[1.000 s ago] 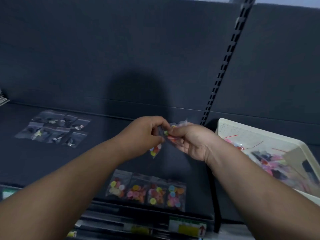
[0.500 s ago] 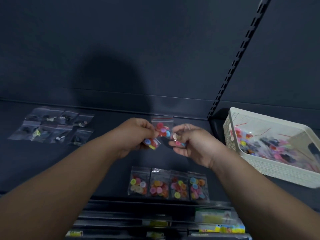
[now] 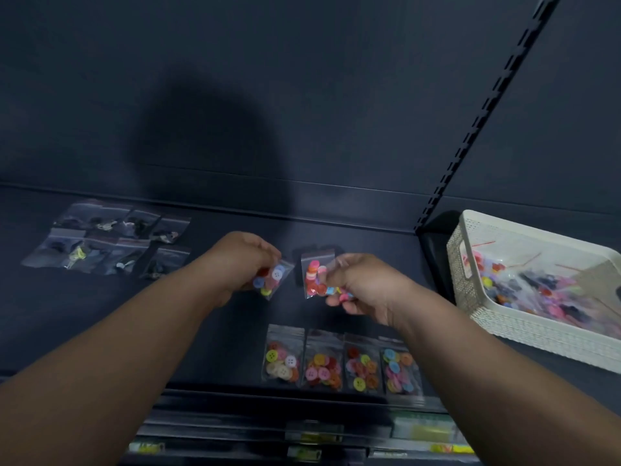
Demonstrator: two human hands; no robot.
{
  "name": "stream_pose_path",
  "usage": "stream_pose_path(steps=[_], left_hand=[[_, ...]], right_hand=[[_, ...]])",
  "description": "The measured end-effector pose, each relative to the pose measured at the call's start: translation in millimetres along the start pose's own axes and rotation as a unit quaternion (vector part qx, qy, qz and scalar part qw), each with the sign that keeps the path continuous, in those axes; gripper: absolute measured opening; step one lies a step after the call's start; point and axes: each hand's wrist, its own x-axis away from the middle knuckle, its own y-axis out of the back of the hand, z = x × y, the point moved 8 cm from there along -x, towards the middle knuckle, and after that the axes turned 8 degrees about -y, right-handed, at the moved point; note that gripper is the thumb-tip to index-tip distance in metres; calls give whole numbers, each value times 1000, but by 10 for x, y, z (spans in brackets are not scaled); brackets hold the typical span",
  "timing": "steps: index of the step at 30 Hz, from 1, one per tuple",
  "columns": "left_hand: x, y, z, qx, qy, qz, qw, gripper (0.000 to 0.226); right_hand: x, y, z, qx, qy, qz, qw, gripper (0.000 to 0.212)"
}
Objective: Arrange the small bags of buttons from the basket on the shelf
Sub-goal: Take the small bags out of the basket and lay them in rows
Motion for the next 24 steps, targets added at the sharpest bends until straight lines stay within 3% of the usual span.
stream_pose_path(steps=[4,9,19,22,24], left_hand=[[1,170,32,51,9,-53,997,22],[21,200,64,79,3,-59,995,19],[5,101,53,100,-1,-34,994,14],[-4,39,30,97,-9,-20,995,13],[-4,-13,10,89,-15,-9,996,14]], right_hand=[[-45,-227,13,44,-26,25,998,7],[-101,-462,49,88,-23,41,995,12],[-30,-377,84,327,-10,4,945,31],[-23,-255,89,368,-14,-19,930,42],[35,-126,180,327,30,-58,943,38]])
